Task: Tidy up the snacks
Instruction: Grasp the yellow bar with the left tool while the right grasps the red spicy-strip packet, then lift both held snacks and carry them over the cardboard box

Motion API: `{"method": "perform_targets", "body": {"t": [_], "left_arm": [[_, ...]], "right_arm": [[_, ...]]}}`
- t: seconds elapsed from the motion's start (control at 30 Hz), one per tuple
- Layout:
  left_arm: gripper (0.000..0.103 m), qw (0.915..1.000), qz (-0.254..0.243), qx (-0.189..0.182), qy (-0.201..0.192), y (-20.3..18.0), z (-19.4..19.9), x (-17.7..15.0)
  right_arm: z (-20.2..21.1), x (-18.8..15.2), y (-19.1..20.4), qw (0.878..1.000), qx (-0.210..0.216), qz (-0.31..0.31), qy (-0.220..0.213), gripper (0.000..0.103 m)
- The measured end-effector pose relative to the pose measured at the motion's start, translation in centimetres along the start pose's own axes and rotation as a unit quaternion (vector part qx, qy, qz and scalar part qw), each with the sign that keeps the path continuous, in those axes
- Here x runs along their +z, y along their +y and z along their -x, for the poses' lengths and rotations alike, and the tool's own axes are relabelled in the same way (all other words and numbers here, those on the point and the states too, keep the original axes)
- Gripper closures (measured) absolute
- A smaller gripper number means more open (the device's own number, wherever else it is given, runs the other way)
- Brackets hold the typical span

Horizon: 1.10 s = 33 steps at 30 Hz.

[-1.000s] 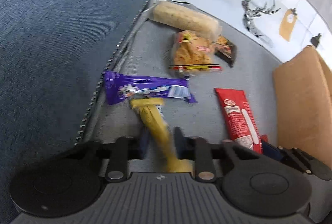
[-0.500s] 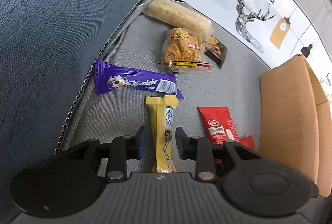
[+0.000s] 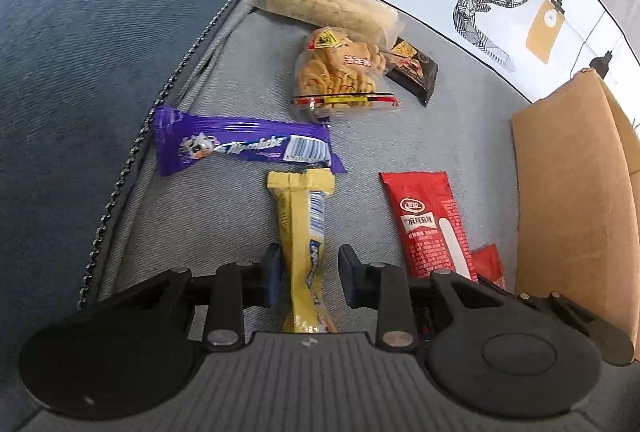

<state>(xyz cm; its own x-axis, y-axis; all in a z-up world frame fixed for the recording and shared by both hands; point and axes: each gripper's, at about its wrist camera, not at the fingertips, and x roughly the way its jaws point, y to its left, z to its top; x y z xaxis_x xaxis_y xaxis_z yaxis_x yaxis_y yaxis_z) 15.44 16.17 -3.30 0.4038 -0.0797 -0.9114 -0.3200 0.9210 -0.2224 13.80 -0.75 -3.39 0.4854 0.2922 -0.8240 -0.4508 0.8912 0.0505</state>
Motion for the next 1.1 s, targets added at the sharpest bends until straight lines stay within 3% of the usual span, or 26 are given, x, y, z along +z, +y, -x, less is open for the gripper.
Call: {"method": "perform_targets", "body": {"t": [0.07, 0.27, 0.67, 0.9, 1.1], "left_arm": [[0.085, 1.0, 0.0, -0.003, 0.001, -0.3, -0.1, 0.0], [0.091, 0.9997, 0.002, -0.018, -0.016, -0.7, 0.6, -0.2], [0.091, 0.9921, 0.032, -0.07, -0.099, -0.3, 4.5, -0.5], [0.091, 0.9863, 0.031, -0.096, -0.131, -1.8, 5.9, -0.9], [0.091, 0.9847, 0.001, -0.105, -0.139, -4.2, 6.2, -1.5]], "right_arm": [[0.1, -0.1, 0.0, 1.0, -0.007, 0.004, -0.003, 0.06], [0.8, -0.2, -0.2, 1.0, -0.009, -0.003, -0.011, 0.065], [5.6, -0.2, -0.4, 0.996, -0.013, 0.001, -0.085, 0.066], [11.5, -0.1, -2.7, 0.986, -0.003, 0.004, -0.166, 0.066], [15.9, -1.1, -7.1, 0.971, -0.026, -0.002, -0.236, 0.066]]}}
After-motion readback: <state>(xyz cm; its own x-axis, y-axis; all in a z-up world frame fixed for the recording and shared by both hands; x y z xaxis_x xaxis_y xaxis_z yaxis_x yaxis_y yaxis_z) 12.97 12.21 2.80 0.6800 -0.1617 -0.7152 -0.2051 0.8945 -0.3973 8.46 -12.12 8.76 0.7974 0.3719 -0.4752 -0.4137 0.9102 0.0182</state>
